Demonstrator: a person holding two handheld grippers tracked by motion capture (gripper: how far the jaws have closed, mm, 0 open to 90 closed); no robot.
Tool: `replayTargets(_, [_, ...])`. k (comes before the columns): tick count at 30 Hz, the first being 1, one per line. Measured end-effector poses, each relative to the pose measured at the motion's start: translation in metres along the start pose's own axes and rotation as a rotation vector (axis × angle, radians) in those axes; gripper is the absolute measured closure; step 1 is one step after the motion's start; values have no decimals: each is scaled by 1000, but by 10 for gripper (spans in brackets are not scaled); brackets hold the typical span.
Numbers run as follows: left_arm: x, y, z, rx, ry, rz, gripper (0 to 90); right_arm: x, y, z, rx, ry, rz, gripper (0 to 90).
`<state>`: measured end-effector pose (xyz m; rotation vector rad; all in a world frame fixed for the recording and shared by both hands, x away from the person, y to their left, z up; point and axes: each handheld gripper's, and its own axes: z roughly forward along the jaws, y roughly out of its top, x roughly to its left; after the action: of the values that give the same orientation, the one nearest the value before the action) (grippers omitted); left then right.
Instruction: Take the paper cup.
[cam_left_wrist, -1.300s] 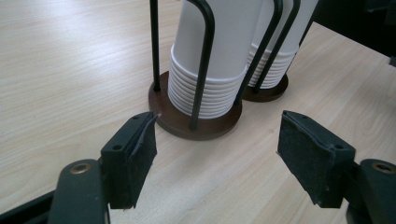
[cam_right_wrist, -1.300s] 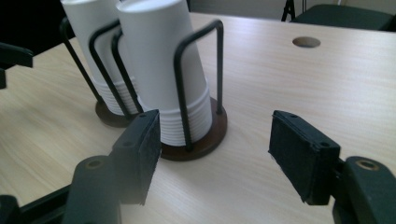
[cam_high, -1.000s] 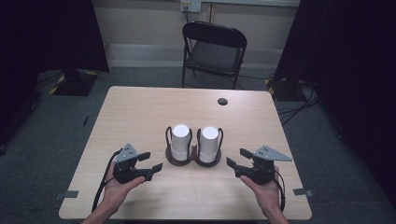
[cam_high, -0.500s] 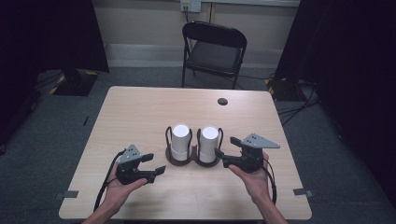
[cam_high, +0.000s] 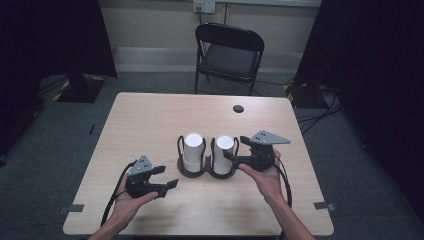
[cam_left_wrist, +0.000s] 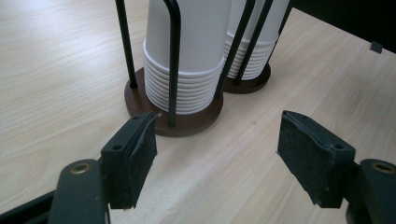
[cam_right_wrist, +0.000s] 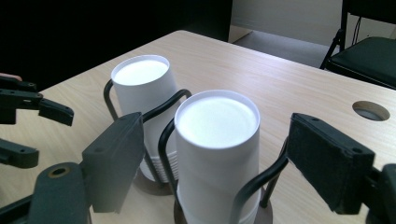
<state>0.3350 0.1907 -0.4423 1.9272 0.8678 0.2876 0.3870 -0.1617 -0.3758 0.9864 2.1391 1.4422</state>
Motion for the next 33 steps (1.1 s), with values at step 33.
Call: replayTargets(33, [7, 1, -6, -20, 12, -32, 276, -9, 0, 44, 59, 43, -62, 258])
